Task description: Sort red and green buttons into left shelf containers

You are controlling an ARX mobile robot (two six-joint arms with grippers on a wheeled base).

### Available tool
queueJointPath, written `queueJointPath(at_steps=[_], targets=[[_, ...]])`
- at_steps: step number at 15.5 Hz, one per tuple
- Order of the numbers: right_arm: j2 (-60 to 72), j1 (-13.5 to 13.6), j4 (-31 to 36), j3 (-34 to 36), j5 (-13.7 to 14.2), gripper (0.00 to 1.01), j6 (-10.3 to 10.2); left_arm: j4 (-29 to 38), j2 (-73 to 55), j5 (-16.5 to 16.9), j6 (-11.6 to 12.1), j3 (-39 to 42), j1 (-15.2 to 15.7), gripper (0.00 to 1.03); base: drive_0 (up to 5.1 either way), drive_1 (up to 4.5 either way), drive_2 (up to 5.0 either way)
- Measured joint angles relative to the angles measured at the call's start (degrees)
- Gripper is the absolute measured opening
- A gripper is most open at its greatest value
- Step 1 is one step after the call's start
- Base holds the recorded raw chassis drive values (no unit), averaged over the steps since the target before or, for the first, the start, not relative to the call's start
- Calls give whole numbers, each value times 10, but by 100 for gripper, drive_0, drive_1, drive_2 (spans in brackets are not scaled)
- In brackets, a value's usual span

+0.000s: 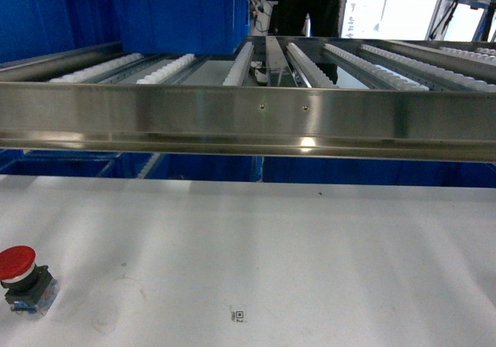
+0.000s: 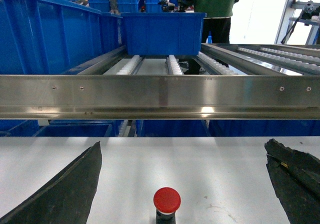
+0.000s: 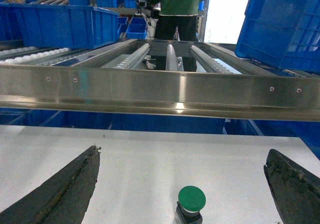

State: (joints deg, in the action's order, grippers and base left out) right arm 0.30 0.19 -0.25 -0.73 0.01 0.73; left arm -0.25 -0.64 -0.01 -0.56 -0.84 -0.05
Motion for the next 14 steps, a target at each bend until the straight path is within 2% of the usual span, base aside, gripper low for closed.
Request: queueJointPath(at_steps=[12, 13, 14], targets=[[0, 0, 0, 0, 0, 98, 0, 1, 0, 6, 0, 0, 4, 98, 0, 0, 0], [0, 5, 3, 0, 8, 98, 2, 5, 3, 42, 0, 0, 38, 98, 0, 0, 0], [17, 25, 32, 0, 29, 98, 8, 27, -5, 69, 0, 1, 76, 98, 0, 0, 0]])
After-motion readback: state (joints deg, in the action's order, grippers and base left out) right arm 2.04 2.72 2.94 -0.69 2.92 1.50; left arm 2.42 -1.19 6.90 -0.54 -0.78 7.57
